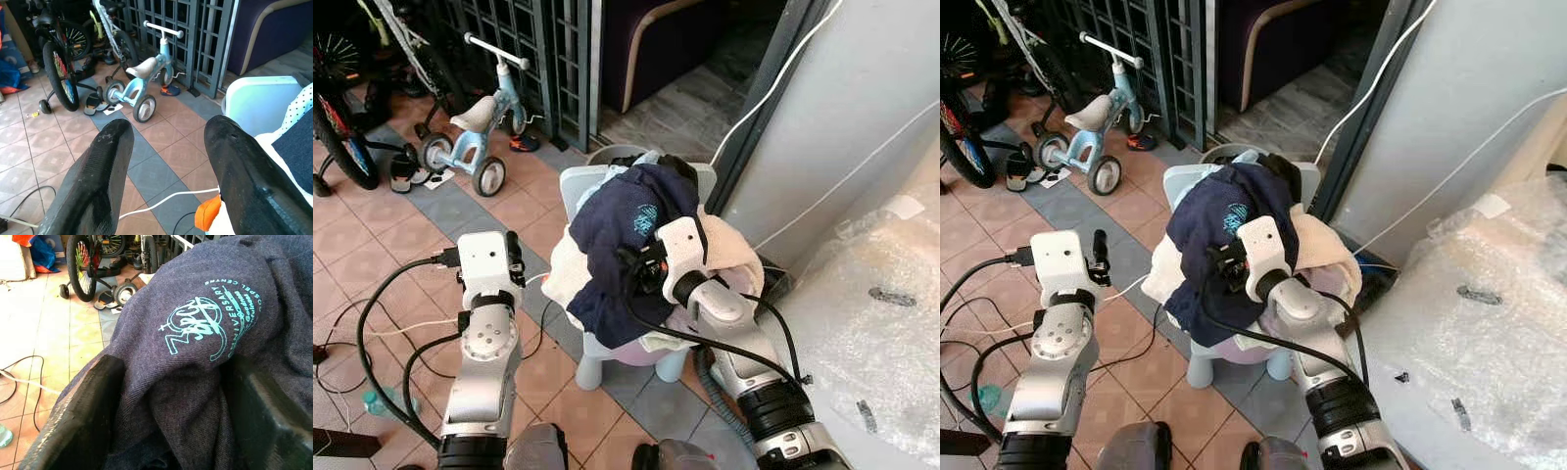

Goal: Clothes washing

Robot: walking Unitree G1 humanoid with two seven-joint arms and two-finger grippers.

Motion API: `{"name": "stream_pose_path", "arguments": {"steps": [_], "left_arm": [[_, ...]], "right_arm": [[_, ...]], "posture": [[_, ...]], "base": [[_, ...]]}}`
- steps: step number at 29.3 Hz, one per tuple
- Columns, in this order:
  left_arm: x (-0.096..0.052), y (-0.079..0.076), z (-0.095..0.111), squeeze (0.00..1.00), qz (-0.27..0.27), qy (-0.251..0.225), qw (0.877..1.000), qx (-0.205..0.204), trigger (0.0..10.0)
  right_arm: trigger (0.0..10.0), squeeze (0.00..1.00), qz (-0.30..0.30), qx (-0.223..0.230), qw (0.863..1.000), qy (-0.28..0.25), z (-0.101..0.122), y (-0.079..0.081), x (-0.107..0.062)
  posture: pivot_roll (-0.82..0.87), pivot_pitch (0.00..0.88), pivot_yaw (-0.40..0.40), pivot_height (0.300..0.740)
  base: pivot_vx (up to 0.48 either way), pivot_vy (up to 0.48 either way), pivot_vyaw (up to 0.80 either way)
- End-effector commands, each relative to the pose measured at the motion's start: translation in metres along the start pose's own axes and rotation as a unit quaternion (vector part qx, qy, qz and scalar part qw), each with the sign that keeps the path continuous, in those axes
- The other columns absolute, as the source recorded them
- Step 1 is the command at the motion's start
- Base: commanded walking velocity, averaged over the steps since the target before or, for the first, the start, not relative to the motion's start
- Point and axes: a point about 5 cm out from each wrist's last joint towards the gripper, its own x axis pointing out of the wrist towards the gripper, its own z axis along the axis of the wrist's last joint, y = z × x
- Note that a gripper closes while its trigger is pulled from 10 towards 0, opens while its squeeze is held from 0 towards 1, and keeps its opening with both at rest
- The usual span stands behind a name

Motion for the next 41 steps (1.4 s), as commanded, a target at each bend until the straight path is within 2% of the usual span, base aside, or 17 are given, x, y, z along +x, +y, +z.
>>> {"name": "stream_pose_path", "arguments": {"steps": [1,9,25,30,37,41], "left_arm": [[0.002,-0.001,-0.001,0.00,-0.002,0.006,1.000,0.003,10.0],[0.002,0.000,-0.002,0.00,-0.003,0.006,1.000,0.007,10.0],[0.002,-0.001,-0.001,0.00,-0.005,0.006,1.000,0.005,10.0],[0.003,-0.003,-0.001,0.00,-0.006,0.006,1.000,0.002,10.0],[0.003,-0.005,0.000,0.00,-0.011,0.006,1.000,-0.003,10.0],[0.003,-0.005,-0.001,0.00,-0.013,0.007,1.000,-0.002,10.0]], "right_arm": [[0.0,0.00,-0.006,0.000,1.000,0.011,-0.002,-0.003,0.002],[0.0,0.00,-0.044,0.018,0.999,-0.002,0.002,-0.012,0.003],[0.0,0.00,-0.062,0.031,0.997,-0.027,0.009,-0.018,0.002],[0.0,0.00,-0.074,0.030,0.994,-0.077,0.023,-0.022,0.000],[0.0,0.00,-0.086,0.044,0.989,-0.115,0.036,-0.027,0.000],[0.0,0.00,-0.091,0.053,0.980,-0.166,0.061,-0.032,-0.001]], "posture": [[0.06,0.086,-0.041,0.740],[0.07,0.079,-0.043,0.740],[0.06,0.083,-0.040,0.740],[0.06,0.084,-0.039,0.740],[0.06,0.081,-0.038,0.740],[0.06,0.081,-0.036,0.740]], "base": [[0.000,0.000,0.00],[0.000,0.000,0.00],[0.000,0.000,0.00],[0.000,0.000,0.00],[0.000,0.000,0.00],[0.000,0.000,0.00]]}}
